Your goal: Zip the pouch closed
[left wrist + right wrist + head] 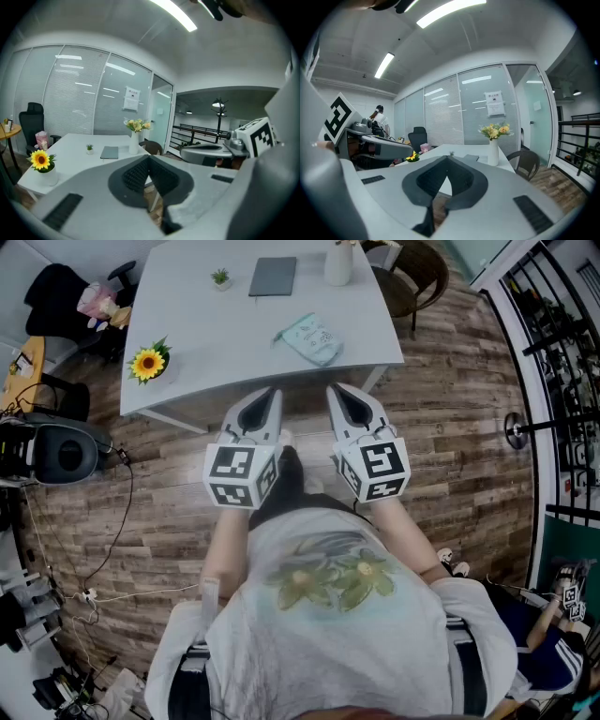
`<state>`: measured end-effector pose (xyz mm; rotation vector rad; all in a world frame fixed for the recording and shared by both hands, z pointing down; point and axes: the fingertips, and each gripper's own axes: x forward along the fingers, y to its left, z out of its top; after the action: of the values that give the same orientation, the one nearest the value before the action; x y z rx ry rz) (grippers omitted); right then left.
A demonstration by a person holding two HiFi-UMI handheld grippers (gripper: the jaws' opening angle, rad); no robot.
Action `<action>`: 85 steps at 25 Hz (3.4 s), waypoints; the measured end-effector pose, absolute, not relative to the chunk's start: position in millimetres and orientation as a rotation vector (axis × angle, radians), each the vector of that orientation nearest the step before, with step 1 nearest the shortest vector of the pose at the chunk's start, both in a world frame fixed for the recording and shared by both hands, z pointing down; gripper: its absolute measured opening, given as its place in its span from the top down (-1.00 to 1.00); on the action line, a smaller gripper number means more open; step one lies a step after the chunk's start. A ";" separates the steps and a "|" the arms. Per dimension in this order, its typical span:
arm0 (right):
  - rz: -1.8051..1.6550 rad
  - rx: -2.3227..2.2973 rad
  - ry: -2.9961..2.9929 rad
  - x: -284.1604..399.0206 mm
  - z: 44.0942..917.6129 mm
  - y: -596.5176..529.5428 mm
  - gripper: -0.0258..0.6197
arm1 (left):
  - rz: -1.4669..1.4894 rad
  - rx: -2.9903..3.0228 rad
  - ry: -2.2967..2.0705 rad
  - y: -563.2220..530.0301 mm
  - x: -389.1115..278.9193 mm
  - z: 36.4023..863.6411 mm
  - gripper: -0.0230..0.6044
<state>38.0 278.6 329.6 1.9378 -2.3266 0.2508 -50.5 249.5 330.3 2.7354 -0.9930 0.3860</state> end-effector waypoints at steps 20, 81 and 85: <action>0.324 1.878 -2.298 51.2 348.9 214.4 0.86 | 0.385 2.666 -0.956 180.3 -32.0 349.7 0.84; 0.566 1.390 -2.099 69.6 464.6 -9.2 0.37 | 1.107 2.165 -0.605 -14.9 -7.9 630.9 0.70; 0.536 1.319 -2.116 65.9 469.4 -22.2 0.37 | 1.102 2.170 -0.583 -12.4 -3.4 636.8 0.71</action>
<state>65.9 -22.2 469.4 1.3193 -2.1156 0.5364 -3.4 -12.4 636.8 2.1697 -0.5834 1.1016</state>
